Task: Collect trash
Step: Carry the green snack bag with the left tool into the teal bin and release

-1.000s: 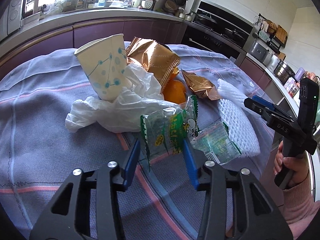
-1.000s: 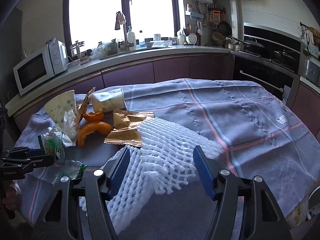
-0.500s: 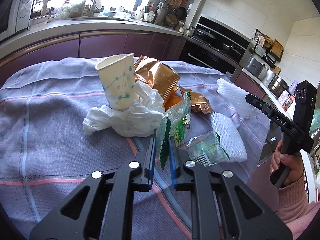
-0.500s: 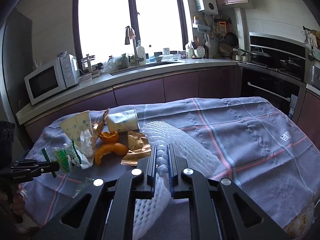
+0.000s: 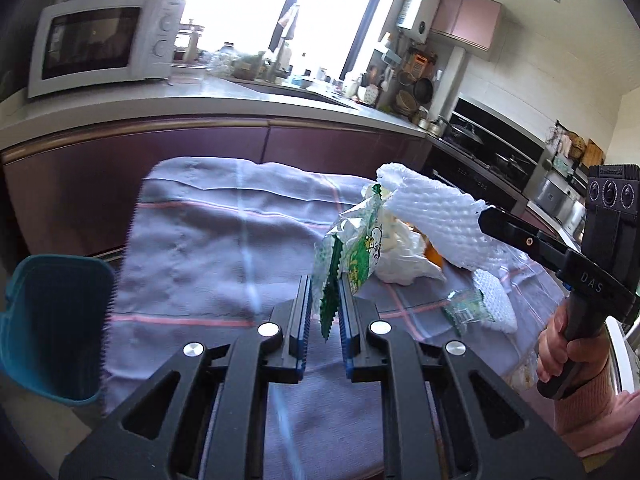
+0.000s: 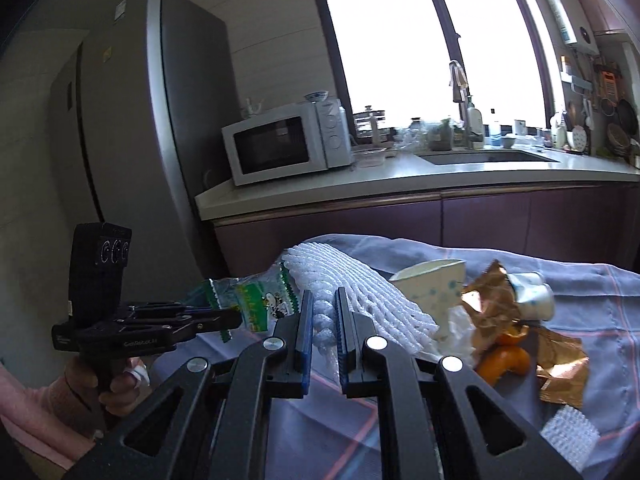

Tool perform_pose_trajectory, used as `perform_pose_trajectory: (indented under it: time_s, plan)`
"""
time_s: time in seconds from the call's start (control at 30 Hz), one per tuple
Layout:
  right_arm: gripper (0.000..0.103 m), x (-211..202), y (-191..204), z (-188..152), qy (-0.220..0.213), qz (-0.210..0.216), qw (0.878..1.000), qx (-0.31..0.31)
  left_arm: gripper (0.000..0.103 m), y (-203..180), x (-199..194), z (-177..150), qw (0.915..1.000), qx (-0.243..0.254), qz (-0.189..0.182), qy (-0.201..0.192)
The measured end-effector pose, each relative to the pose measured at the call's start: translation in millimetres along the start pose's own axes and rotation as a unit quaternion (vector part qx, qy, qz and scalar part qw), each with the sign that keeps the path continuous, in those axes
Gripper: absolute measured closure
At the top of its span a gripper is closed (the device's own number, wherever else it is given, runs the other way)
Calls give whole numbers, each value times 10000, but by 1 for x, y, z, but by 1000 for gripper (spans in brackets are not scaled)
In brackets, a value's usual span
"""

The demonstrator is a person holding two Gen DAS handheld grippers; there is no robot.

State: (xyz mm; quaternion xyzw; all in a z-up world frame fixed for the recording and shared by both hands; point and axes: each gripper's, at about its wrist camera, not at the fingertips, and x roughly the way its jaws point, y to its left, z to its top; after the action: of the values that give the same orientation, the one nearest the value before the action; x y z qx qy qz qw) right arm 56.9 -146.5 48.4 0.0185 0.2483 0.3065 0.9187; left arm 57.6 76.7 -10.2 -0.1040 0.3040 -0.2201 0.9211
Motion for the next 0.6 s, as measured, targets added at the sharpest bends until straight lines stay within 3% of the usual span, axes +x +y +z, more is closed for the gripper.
perform_pose_trajectory:
  time_s: [0.13, 0.27, 0.47, 0.6]
  plan:
    - [94, 50, 40, 14, 255, 659, 9970, -311, 90, 50, -41, -3, 9966, -366, 681, -281]
    - [94, 100, 75, 27, 502, 1153, 9906, -539, 90, 105, -69, -8, 9869, -713, 1385, -414]
    - [94, 170, 115, 35, 1013, 1524, 9800, -778, 90, 173, -89, -15, 9692, -1035, 2203, -371]
    - [94, 206, 134, 31, 1351, 1590, 9737, -914, 89, 207, -81, -23, 9622, -1186, 2442, -199]
